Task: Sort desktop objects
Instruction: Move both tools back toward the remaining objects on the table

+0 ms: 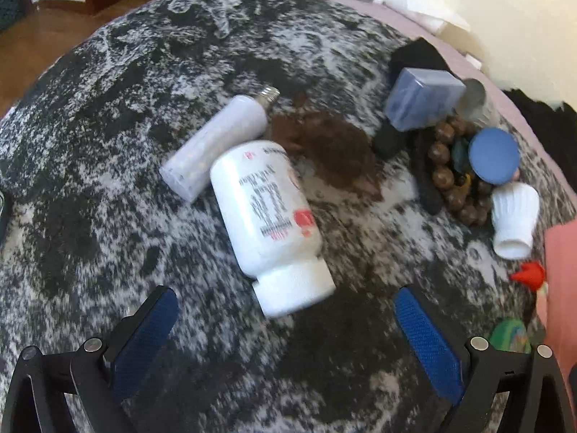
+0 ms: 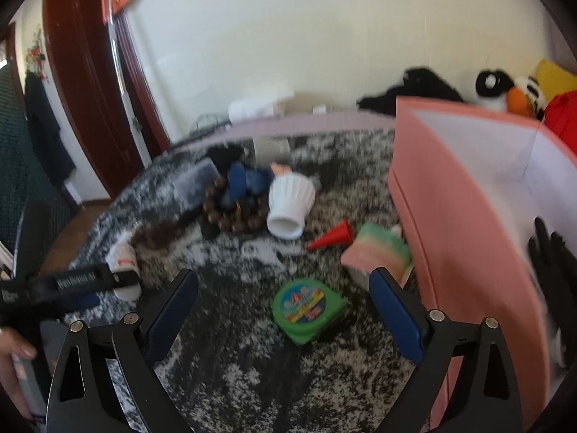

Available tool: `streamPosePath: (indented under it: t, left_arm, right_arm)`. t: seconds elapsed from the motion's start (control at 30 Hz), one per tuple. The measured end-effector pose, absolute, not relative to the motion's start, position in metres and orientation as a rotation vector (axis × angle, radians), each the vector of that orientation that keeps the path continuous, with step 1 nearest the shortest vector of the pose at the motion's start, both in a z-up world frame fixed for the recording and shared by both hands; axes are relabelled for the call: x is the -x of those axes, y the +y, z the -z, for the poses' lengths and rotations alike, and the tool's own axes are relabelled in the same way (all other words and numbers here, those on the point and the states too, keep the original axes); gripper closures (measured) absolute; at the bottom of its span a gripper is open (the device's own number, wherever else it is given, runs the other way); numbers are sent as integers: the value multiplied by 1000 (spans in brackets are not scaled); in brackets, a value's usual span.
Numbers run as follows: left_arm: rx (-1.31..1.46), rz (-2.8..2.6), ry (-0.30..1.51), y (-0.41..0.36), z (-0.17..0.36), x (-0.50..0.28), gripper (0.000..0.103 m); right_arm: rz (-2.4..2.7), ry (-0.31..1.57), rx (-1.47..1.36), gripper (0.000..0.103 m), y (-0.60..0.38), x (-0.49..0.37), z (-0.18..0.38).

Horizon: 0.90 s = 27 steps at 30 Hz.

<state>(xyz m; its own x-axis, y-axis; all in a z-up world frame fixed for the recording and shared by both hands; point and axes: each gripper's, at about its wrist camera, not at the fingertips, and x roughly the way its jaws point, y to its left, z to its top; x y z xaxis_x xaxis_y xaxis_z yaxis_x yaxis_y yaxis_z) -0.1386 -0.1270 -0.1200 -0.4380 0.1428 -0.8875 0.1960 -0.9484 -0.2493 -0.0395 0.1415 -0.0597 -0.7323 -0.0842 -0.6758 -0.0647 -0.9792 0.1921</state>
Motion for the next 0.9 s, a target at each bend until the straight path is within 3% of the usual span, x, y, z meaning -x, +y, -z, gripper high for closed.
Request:
streamPosePath:
  t: [0.17,0.33,0.43,0.6,0.73,0.9]
  left_arm:
    - [-1677,2563,493,-126,134,155,3]
    - [-1655,2572,376,-117,141,171,3]
    - [-1624,2592,295,-110,144,177,3]
    - [-1532,2616,84,-95,150,188,3]
    - [-1503,2615,118,-97,149,192,3]
    - [-1471,2612,127,-95,149,196,3]
  right_arm:
    - [2841,-445,-1279,5,161,54,81]
    - [2686,-661,-1408,5,180,70,108]
    - [2632,-689,-1481,6,182,80,124]
    - [2652,-598,-1501,4,174,89,133]
    - [2692,-514,-1492,2,166,94,135]
    - [2780,-252,-1458,5,145,97,140]
